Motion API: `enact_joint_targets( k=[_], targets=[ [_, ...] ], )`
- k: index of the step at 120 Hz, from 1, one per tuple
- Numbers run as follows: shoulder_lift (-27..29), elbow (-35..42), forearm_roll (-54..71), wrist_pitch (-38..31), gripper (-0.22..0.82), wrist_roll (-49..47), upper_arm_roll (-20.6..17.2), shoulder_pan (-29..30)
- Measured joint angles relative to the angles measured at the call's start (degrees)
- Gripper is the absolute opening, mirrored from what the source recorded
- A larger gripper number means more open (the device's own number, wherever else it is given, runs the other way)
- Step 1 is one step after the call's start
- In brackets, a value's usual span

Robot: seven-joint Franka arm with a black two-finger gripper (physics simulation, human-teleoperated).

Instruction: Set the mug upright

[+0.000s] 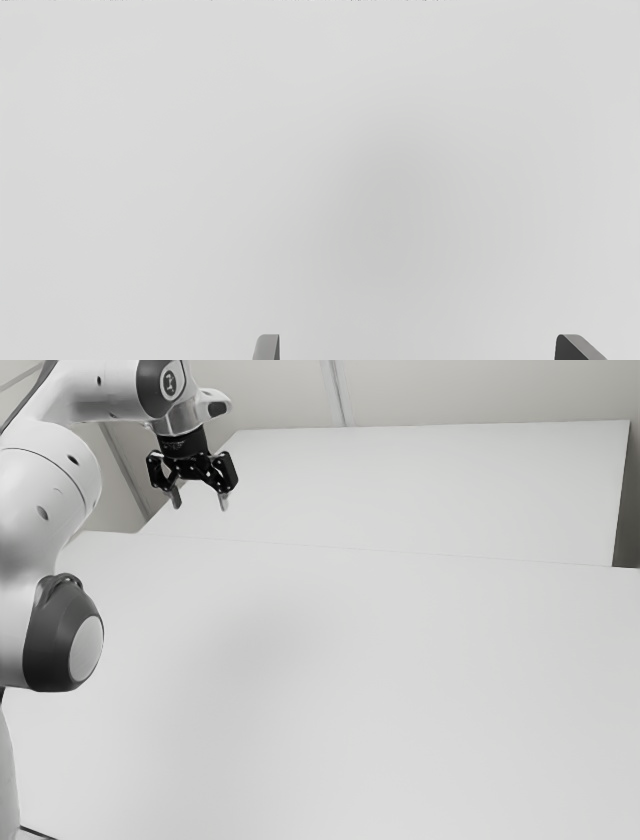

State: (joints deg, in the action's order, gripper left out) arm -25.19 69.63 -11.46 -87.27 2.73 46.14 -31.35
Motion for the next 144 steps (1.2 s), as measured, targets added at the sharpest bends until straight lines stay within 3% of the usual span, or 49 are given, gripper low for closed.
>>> enact_joint_targets(
  k=[32,41,53,62,79,92,105,119,144],
  targets=[
    [1.1,1.5,0.9,2.6,0.6,0.0,-0.7,-0.1],
    [7.3,8.4,2.7,2.9,0.6,0.2,-1.6,0.3],
    [18.5,19.6,8.7,0.1,0.6,1.7,-7.6,4.7],
    [25.3,26.7,12.5,-2.8,0.6,3.5,-9.5,8.1],
    [29.0,31.8,15.5,-7.7,0.6,8.6,-9.3,16.0],
    [27.2,31.5,13.7,-9.0,0.6,13.3,-8.1,22.6],
    [18.7,26.2,7.9,-8.1,0.6,18.8,-4.9,29.5],
    [11.7,20.6,1.0,-5.4,0.6,25.2,-4.6,36.7],
    [4.9,11.8,-4.4,1.6,0.6,35.3,-4.5,45.2]
  ],
)
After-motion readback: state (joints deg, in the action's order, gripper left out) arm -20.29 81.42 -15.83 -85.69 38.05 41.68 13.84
